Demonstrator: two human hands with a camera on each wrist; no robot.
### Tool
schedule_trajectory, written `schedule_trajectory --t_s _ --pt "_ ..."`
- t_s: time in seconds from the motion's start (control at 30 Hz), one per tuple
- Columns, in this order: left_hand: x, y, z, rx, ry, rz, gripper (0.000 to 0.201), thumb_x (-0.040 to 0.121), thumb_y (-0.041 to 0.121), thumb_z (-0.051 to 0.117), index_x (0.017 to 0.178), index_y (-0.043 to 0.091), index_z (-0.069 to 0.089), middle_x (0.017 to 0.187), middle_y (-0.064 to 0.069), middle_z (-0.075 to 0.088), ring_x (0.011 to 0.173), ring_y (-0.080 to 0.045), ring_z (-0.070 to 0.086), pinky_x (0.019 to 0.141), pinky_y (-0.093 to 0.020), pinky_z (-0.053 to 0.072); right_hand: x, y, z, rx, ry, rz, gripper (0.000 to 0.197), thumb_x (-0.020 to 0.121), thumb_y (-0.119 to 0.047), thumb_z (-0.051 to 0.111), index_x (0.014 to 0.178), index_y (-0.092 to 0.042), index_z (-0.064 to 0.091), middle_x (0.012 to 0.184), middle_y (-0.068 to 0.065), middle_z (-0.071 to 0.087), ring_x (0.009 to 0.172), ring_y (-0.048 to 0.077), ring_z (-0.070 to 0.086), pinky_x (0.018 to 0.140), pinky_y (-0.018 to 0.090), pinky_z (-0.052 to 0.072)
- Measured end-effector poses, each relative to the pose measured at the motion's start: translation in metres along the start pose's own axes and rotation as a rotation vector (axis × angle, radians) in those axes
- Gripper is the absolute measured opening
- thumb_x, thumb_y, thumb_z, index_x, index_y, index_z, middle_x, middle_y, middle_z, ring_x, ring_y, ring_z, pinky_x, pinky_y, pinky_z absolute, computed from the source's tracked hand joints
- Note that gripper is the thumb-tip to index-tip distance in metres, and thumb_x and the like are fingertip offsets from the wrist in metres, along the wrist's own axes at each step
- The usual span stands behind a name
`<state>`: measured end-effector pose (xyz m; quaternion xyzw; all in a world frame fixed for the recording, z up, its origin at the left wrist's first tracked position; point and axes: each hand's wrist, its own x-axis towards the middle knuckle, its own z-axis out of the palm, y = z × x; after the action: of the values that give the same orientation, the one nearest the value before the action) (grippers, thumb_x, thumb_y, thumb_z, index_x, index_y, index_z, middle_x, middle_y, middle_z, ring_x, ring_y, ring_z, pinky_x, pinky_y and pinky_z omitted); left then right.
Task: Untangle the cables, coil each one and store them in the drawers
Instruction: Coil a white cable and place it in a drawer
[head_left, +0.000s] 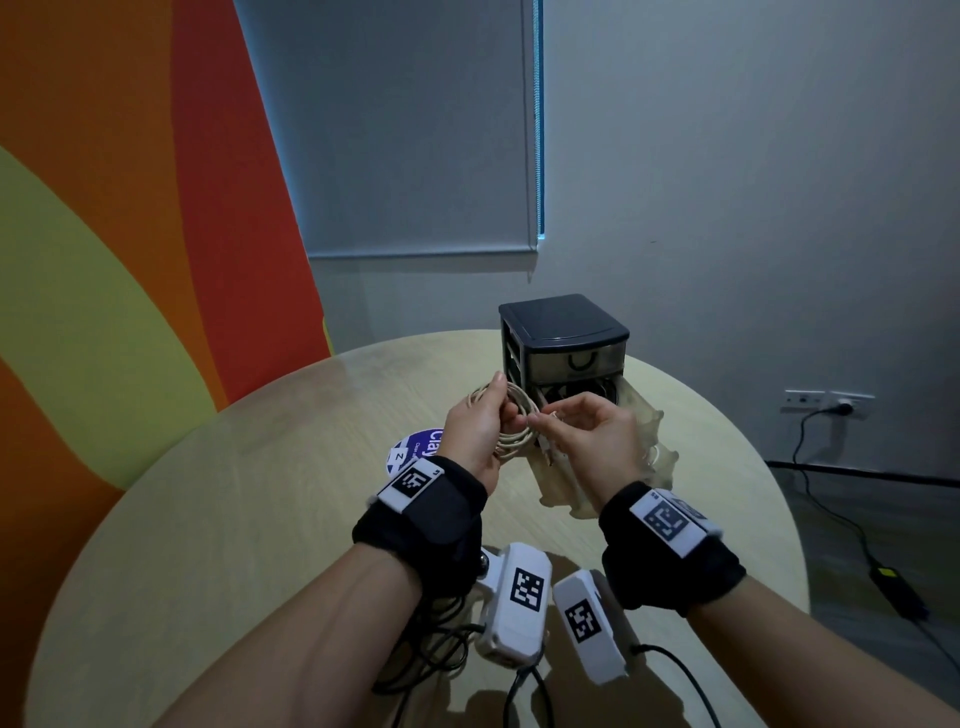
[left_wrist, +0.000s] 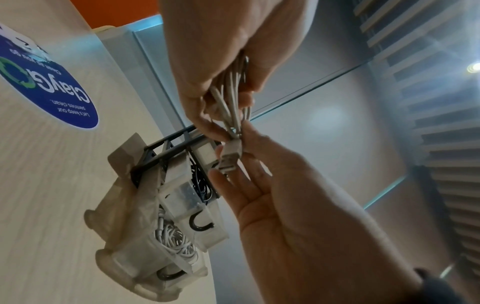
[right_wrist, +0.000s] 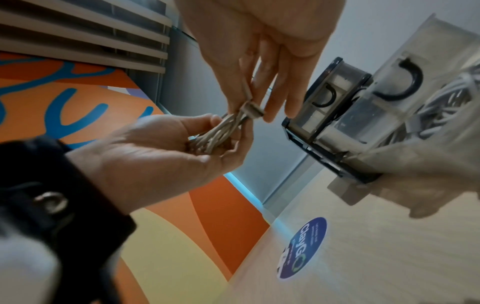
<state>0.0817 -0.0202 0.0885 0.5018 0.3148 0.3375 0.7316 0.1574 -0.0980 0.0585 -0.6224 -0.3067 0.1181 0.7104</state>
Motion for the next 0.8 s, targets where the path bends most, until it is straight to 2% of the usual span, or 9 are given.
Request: schedule_trajectory --t_s 0.13,0.2,0.3,0.4,0.47,0.53,0.63,0.73,0.8 --pt "0.005 -0.005 0.003 0.06 0.022 0.049 0.026 0.097 0.03 0.048 0.077 0.013 0.05 0.058 0.002 0.045 0.044 -0.006 0.048 0.049 -0.021 0.045 -0.002 0.001 0.006 0.009 -0.003 0.045 0.012 0.087 -0.019 0.064 0.085 -0.008 0.061 0.071 0.001 0.064 0.062 0.013 0.061 0.057 0.022 0.05" --pt "0.007 -0.007 0.006 0.11 0.03 0.073 0.024 0.097 0.029 0.048 0.082 0.011 0.053 0.059 0.001 0.049 0.04 -0.004 0.05 0.045 -0.019 0.045 0.001 0.002 0.008 0.02 -0.031 0.114 0.02 0.091 -0.025 0.06 0.096 -0.005 0.056 0.074 0.001 0.059 0.061 0.01 0.057 0.05 0.014 0.046" --pt "0.012 -0.01 0.013 0.133 0.007 0.071 0.024 0.096 0.031 0.05 0.094 0.008 0.058 0.08 -0.008 0.063 0.063 -0.014 0.061 0.056 -0.025 0.049 0.007 0.004 0.006 0.007 -0.064 0.157 0.02 0.091 -0.019 0.059 0.099 -0.006 0.047 0.079 0.003 0.056 0.054 0.004 0.054 0.043 0.01 0.041" --pt "0.02 -0.012 0.02 0.162 -0.041 0.074 0.025 0.097 0.029 0.049 0.087 0.007 0.059 0.072 -0.007 0.061 0.058 -0.014 0.059 0.052 -0.022 0.048 0.022 0.005 -0.002 -0.009 -0.088 0.213 0.019 0.091 -0.008 0.058 0.102 -0.005 0.044 0.091 0.014 0.057 0.052 0.006 0.057 0.041 0.014 0.041" --pt "0.026 -0.015 0.025 0.211 -0.089 0.084 0.033 0.097 0.032 0.048 0.076 0.009 0.057 0.058 -0.002 0.057 0.051 -0.013 0.055 0.051 -0.02 0.045 0.035 0.006 -0.01 -0.078 -0.089 0.23 0.023 0.089 -0.008 0.061 0.106 -0.004 0.047 0.095 0.017 0.057 0.062 0.011 0.056 0.049 0.02 0.042" --pt "0.033 -0.017 0.03 0.314 -0.108 0.093 0.045 0.096 0.045 0.042 0.069 0.012 0.058 0.056 0.0 0.056 0.054 -0.014 0.054 0.056 -0.023 0.043 0.049 0.005 -0.022 -0.148 -0.091 0.236 0.027 0.087 -0.008 0.063 0.109 0.001 0.053 0.095 0.018 0.058 0.066 0.015 0.053 0.055 0.024 0.041" --pt "0.05 -0.02 0.037 0.493 -0.098 0.149 0.056 0.095 0.056 0.032 0.072 0.017 0.064 0.073 -0.005 0.065 0.068 -0.019 0.059 0.071 -0.032 0.047 0.067 0.004 -0.043 -0.171 -0.055 0.24 0.012 0.084 -0.002 0.064 0.094 -0.004 0.058 0.094 0.022 0.062 0.068 0.021 0.055 0.056 0.027 0.044" --pt "0.069 -0.026 0.047 0.588 -0.115 0.234 0.04 0.098 0.041 0.04 0.082 0.015 0.066 0.073 0.0 0.062 0.067 -0.016 0.057 0.071 -0.03 0.046 0.087 0.006 -0.061 -0.153 -0.003 0.251 0.02 0.084 0.003 0.062 0.076 -0.011 0.052 0.091 0.023 0.06 0.06 0.017 0.05 0.053 0.025 0.039" --pt "0.082 -0.026 0.053 0.769 -0.117 0.324 0.026 0.096 0.027 0.046 0.097 0.014 0.068 0.084 0.0 0.067 0.082 -0.018 0.062 0.081 -0.032 0.05 0.099 0.008 -0.068 -0.122 0.006 0.267 0.02 0.085 0.006 0.059 0.076 -0.01 0.05 0.086 0.02 0.058 0.059 0.016 0.05 0.051 0.023 0.04"
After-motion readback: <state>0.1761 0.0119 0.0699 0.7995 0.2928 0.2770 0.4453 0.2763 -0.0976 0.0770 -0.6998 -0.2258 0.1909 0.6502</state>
